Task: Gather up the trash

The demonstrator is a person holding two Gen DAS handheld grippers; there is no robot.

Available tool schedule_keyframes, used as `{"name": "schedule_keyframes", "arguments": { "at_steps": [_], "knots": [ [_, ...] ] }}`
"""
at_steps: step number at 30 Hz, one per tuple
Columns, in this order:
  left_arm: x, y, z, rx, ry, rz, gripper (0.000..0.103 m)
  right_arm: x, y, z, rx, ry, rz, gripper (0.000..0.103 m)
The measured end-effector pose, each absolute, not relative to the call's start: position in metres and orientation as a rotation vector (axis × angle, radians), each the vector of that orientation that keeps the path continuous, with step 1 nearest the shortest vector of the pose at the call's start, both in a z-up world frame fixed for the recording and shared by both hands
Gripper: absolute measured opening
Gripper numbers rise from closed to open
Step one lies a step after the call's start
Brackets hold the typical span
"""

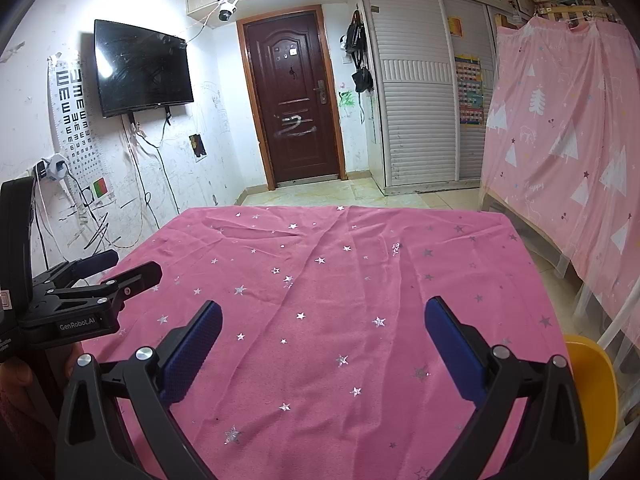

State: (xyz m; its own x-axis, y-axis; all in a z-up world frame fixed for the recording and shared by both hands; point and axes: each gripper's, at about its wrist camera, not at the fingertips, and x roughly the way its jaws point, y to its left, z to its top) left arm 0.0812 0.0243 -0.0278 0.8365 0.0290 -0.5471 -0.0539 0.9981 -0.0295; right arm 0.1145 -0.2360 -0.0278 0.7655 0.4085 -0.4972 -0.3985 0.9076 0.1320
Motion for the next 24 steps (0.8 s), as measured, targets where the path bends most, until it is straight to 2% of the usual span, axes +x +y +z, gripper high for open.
{"name": "schedule_keyframes", "arguments": {
  "at_steps": [24],
  "knots": [
    [0.0808,0.0251,-0.0310,-0.049,0.582,0.050,0.097,0.1142,-0.2371,-0.0283,0.018,0.547,0.435,0.094]
  ]
}}
